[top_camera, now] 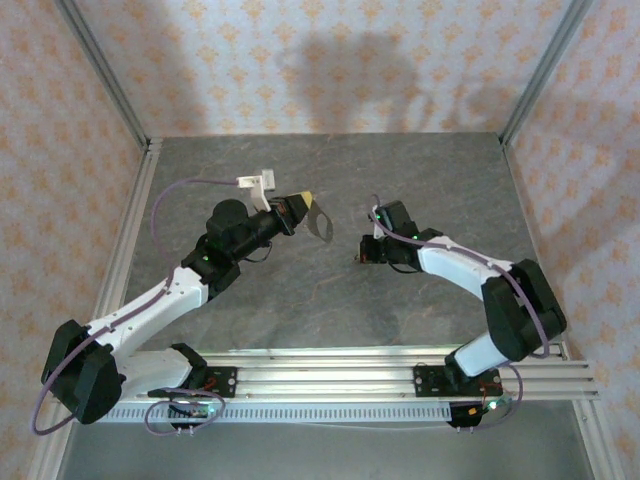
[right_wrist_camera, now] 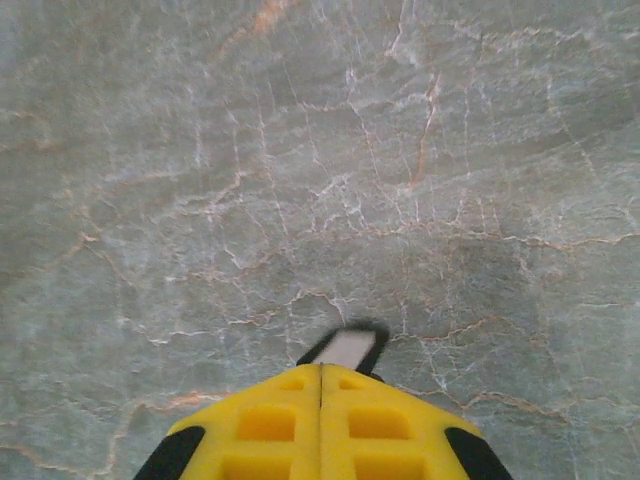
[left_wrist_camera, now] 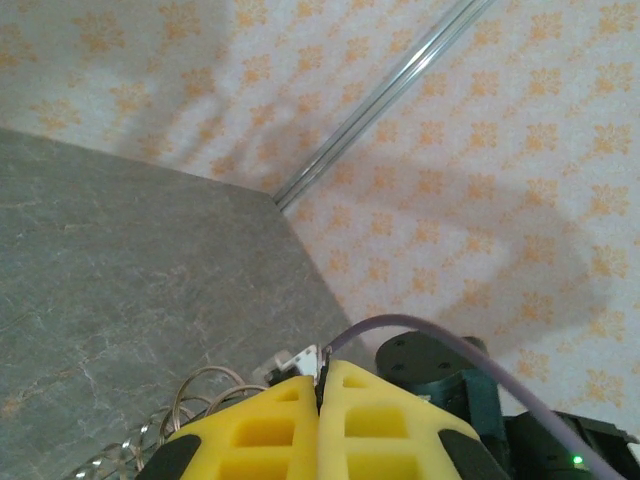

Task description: Put the keys on the keyring

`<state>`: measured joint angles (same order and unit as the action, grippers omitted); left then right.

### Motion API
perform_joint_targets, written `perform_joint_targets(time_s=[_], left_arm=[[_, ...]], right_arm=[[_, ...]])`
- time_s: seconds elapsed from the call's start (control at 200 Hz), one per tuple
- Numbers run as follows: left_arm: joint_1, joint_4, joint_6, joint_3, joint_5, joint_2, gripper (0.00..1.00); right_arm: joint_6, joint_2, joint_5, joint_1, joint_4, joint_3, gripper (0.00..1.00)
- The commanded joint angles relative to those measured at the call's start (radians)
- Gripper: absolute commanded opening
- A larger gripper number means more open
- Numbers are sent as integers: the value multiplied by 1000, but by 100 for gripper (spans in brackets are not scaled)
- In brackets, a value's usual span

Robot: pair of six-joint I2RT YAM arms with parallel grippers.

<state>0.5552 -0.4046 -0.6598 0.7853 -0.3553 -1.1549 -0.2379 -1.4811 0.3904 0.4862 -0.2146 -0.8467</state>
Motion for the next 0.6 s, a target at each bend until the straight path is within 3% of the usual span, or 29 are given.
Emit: perform_joint_targets(time_s=[0.0, 0.24, 0.596], left_arm=[[-6, 0, 60, 59, -42, -3, 0], [28, 158, 250, 138, -43, -6, 0], [121, 250, 447, 196, 63, -29, 0]], right_arm=[[-66, 117, 51, -28, 63, -2, 0], [-173, 315, 157, -86, 143, -12, 0], [-316, 495, 329, -124, 337, 15, 0]])
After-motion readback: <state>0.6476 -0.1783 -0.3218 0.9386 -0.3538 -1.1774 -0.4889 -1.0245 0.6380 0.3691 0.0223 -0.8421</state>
